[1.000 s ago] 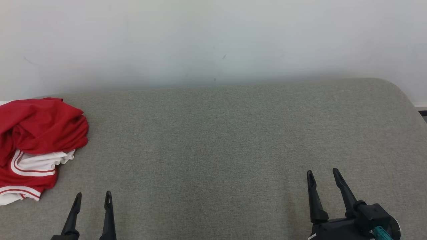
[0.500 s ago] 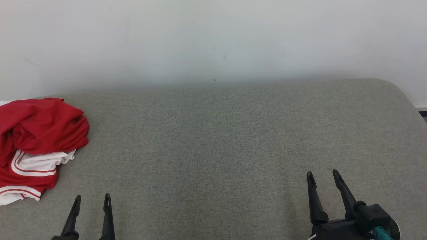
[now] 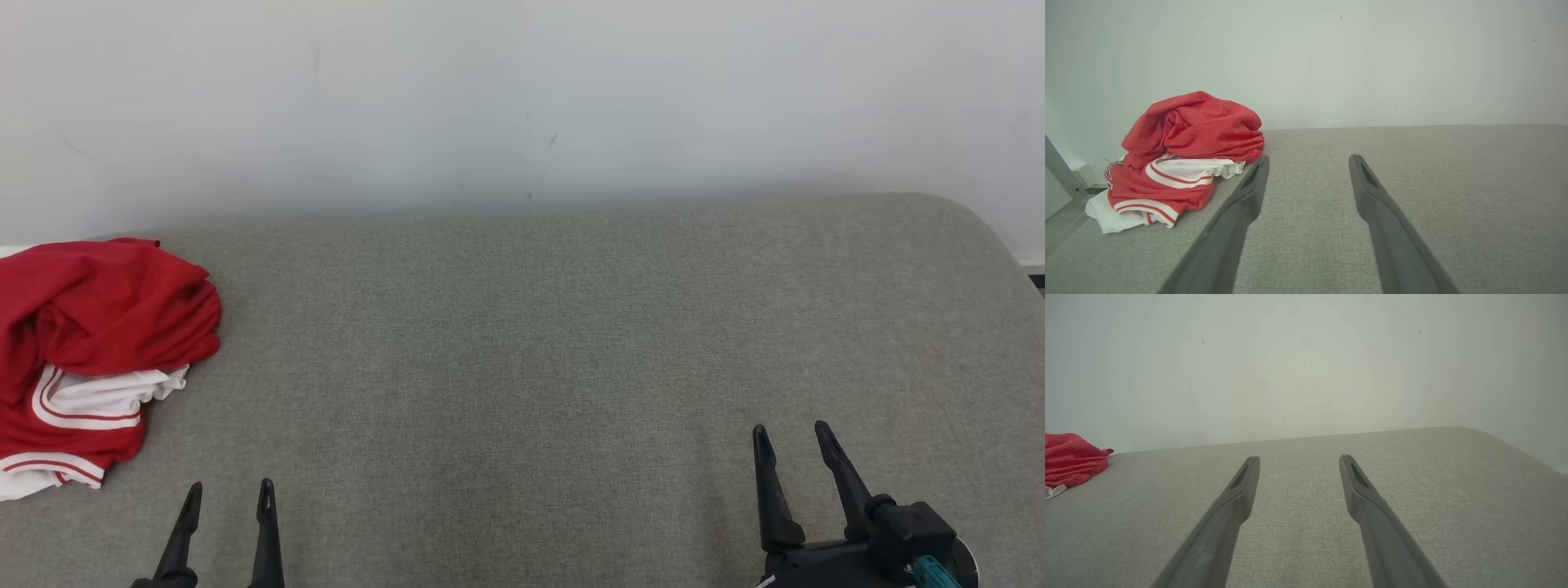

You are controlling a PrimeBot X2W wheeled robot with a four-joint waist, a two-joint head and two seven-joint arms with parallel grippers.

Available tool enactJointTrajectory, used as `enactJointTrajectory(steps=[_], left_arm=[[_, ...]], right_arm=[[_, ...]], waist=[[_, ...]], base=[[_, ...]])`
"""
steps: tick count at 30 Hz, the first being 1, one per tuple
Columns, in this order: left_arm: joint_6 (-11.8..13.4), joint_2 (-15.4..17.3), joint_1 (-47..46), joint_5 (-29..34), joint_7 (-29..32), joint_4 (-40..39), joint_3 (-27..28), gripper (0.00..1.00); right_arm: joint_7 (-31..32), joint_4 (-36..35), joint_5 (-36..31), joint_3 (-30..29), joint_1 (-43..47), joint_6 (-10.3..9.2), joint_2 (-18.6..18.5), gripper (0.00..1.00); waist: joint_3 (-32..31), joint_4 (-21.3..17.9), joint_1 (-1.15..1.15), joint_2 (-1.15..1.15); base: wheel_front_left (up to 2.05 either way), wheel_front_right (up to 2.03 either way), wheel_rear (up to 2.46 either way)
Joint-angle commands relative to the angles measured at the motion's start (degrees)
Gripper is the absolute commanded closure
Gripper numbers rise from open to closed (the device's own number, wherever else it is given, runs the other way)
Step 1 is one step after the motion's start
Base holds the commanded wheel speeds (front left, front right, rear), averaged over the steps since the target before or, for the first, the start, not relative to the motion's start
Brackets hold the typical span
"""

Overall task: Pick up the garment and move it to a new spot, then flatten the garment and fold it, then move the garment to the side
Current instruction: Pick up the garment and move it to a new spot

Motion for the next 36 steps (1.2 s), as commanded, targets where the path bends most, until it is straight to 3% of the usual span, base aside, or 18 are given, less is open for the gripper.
enactJointTrajectory(steps=[1, 18, 36], left_arm=[[0.0, 0.0, -0.3, 0.2, -0.2, 0.2, 0.1, 0.00], [0.1, 0.2, 0.4, 0.4, -0.2, 0.6, 0.5, 0.00], [0.7, 0.0, 0.4, 0.7, -0.2, 0.2, 1.2, 0.00]], right_arm=[[0.0, 0.2, 0.3, 0.0, 0.0, -0.12, 0.1, 0.00], [0.0, 0.4, 1.4, 0.3, 1.1, -0.12, 0.1, 0.00], [0.0, 0.6, 1.7, -0.1, 1.8, -0.12, 0.1, 0.00]], waist=[[0.0, 0.2, 0.00, 0.00], [-0.1, 7.2, 0.00, 0.00], [0.0, 20.3, 0.00, 0.00]], base=[[0.00, 0.00, 0.00], [0.00, 0.00, 0.00], [0.00, 0.00, 0.00]])
